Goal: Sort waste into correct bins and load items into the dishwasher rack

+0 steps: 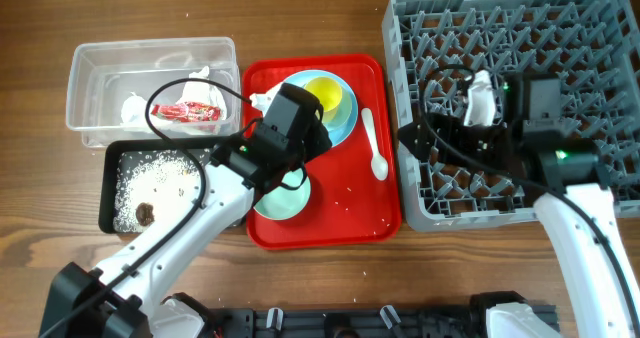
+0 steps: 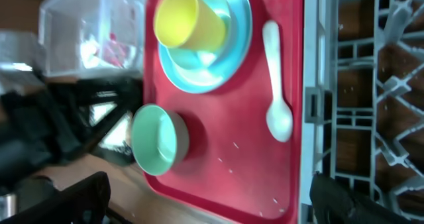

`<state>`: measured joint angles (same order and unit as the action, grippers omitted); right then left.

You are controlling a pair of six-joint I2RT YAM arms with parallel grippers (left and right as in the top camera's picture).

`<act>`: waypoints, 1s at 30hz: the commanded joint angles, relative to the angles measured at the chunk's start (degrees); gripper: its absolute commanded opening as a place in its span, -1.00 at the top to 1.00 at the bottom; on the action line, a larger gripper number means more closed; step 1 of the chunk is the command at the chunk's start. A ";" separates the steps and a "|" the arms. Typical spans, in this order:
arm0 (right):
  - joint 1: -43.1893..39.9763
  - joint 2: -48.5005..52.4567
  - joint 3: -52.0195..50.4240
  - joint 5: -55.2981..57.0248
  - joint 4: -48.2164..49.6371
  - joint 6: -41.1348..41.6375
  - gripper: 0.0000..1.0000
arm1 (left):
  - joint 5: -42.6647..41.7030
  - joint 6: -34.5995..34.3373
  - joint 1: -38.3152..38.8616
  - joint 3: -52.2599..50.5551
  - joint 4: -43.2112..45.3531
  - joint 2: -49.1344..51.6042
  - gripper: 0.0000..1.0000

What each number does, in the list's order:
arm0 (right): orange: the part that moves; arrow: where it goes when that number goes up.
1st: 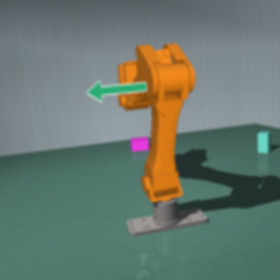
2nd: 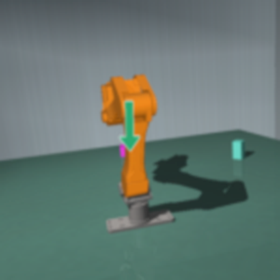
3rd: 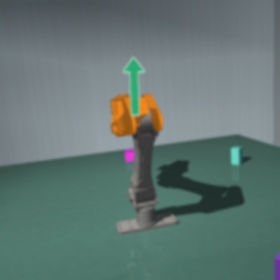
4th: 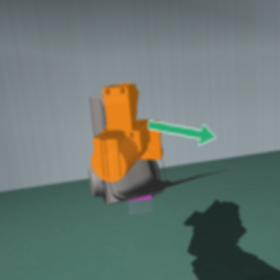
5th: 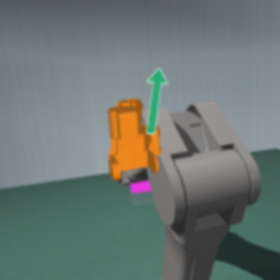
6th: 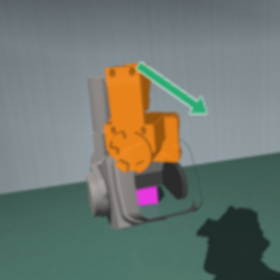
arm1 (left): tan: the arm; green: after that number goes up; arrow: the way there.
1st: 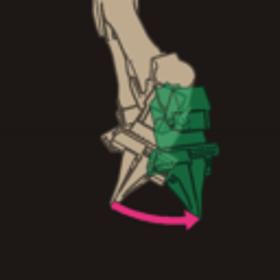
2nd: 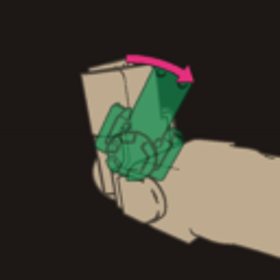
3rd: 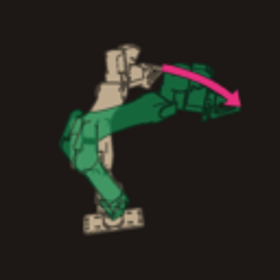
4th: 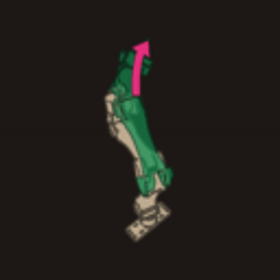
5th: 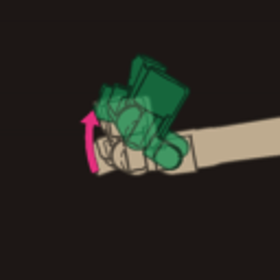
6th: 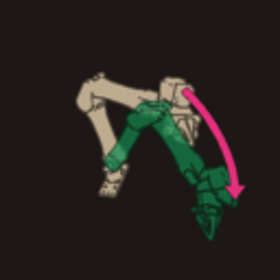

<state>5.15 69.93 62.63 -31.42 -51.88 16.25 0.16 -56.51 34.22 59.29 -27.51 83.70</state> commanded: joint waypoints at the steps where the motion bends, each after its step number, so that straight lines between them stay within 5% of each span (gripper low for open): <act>1: 0.13 1.84 0.68 1.03 -0.44 -5.66 -0.94 | 6.58 0.85 -0.63 -0.26 4.04 2.62 0.19; 13: 0.13 1.86 0.68 3.63 -0.85 -7.61 -0.96 | 1.70 -1.03 -11.58 -0.24 19.89 11.98 0.13; 20: 0.13 1.86 0.68 3.58 -0.15 -8.74 -0.97 | 0.72 2.27 -12.96 -0.26 18.69 13.18 0.17; 25: 0.15 1.86 0.68 1.81 0.37 -10.93 -0.99 | 0.28 6.95 -13.75 -0.24 11.74 12.63 0.52; 30: 2.91 1.86 0.68 -3.58 3.98 -13.22 -0.99 | -11.78 13.92 -18.08 -0.13 8.39 3.50 0.57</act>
<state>5.54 71.53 62.63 -31.22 -49.95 5.43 -2.79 -49.50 18.94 59.18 -18.52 95.20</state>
